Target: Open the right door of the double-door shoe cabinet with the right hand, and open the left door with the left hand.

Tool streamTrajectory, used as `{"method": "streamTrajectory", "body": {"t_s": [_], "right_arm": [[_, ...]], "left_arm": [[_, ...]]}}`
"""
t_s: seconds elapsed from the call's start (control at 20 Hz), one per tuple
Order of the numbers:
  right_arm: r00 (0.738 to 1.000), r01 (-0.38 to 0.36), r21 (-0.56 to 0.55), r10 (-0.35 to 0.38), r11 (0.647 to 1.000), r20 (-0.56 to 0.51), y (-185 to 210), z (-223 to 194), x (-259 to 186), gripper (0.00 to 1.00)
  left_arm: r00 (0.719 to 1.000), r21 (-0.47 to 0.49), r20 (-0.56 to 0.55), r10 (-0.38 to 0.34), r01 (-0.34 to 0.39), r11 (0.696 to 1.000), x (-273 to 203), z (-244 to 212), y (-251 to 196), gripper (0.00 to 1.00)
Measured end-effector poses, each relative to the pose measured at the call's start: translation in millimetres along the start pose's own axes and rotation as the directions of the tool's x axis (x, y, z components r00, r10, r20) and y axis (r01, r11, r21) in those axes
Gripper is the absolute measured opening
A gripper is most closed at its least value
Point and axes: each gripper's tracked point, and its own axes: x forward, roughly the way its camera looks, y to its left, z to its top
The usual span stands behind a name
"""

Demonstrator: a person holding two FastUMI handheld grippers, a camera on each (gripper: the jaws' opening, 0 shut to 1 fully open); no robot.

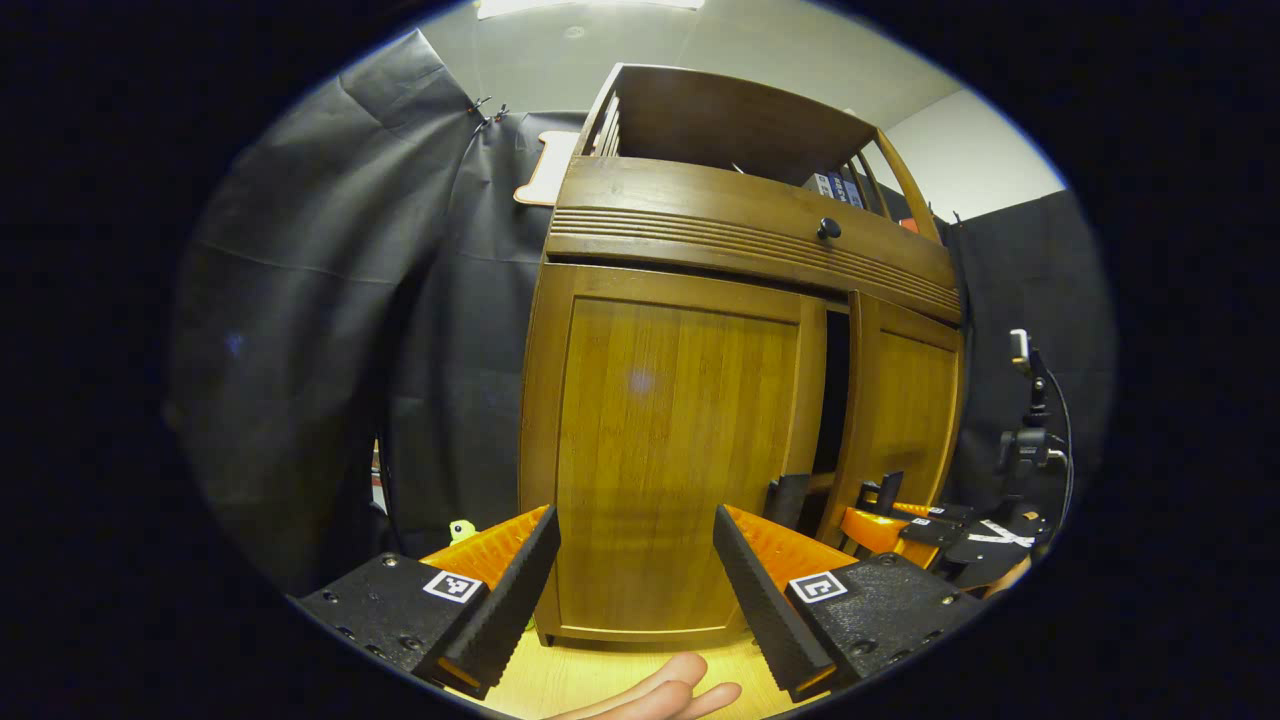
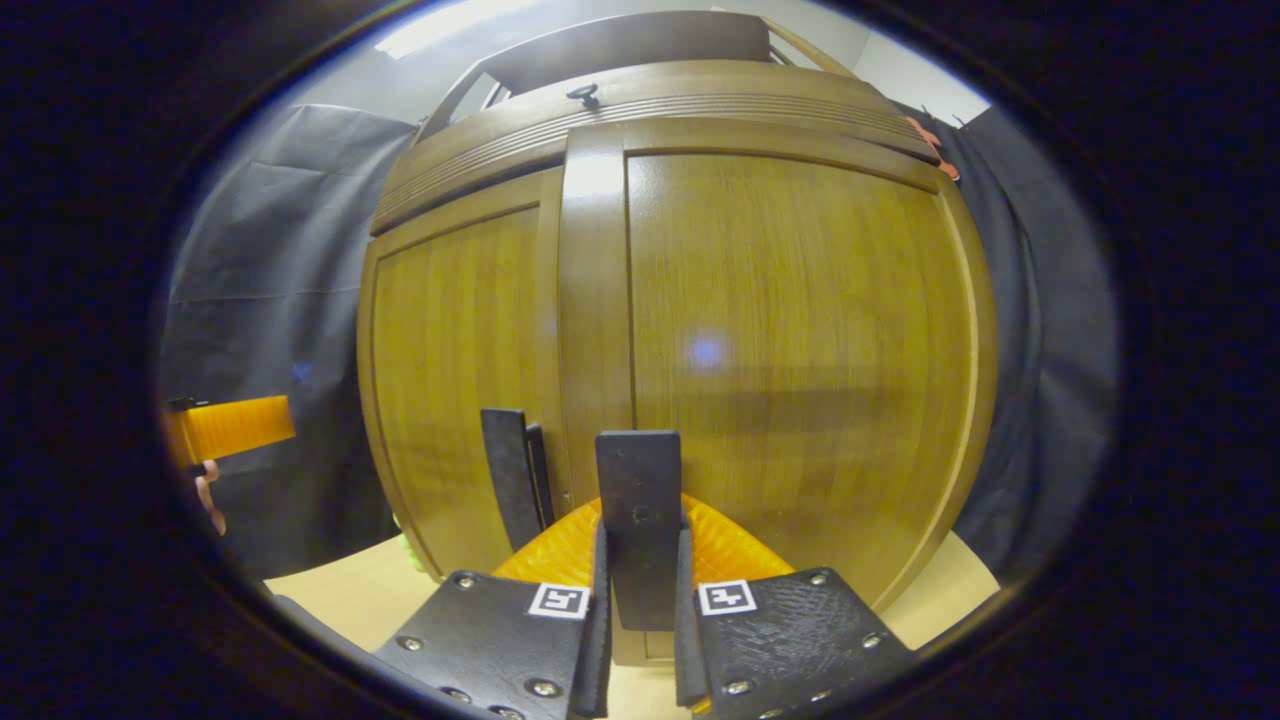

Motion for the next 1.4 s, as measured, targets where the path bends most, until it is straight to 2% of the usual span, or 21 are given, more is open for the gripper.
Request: {"method": "streamTrajectory", "body": {"t_s": [0.35,0.4,0.5,0.75,1.0,1.2,1.25,1.35,1.4], "right_arm": [[0.999,-0.04,0.013,0.04,0.999,-0.017,-7.3,-4.8,-44.4,0.26],[0.999,-0.045,0.019,0.045,0.999,-0.017,-9.1,-6.0,-47.6,0.25],[0.998,-0.055,0.027,0.056,0.998,-0.021,-12.1,-6.6,-56.3,0.27],[0.998,-0.065,0.02,0.065,0.998,-0.024,-22.0,-4.9,-82.8,0.26],[0.997,-0.056,0.011,0.056,0.998,-0.058,-40.7,-7.4,-115.1,0.23],[0.999,-0.03,0.025,0.031,0.999,-0.04,-58.5,-7.1,-138.1,0.25],[0.999,-0.023,0.03,0.024,0.999,-0.035,-62.9,-6.8,-142.7,0.25],[1.0,-0.007,0.036,0.008,0.999,-0.029,-70.0,-6.6,-149.9,0.25],[1.0,0.002,0.034,-0.001,0.999,-0.028,-72.6,-7.6,-153.4,0.25]], "left_arm": [[1.0,0.011,-0.004,0.0,0.0,1.0,-0.9,-3.1,-1.4,0.96],[1.0,0.015,-0.003,-0.001,0.001,1.0,-1.1,-2.2,-1.8,0.92],[1.0,0.028,0.001,-0.005,0.005,1.0,-2.1,-2.9,-3.8,0.92],[1.0,0.05,0.004,-0.021,0.021,0.999,-1.7,-4.4,-8.9,0.92],[1.0,0.088,-0.012,-0.022,0.023,0.996,1.3,-12.8,-18.7,0.92],[0.999,0.098,-0.031,-0.029,0.032,0.995,4.3,-18.5,-23.7,0.92],[0.999,0.101,-0.031,-0.03,0.033,0.994,4.7,-19.8,-24.8,0.96],[0.999,0.108,-0.03,-0.03,0.033,0.994,4.4,-19.8,-26.6,0.96],[0.999,0.113,-0.028,-0.033,0.036,0.993,3.8,-20.5,-28.0,0.93]]}}
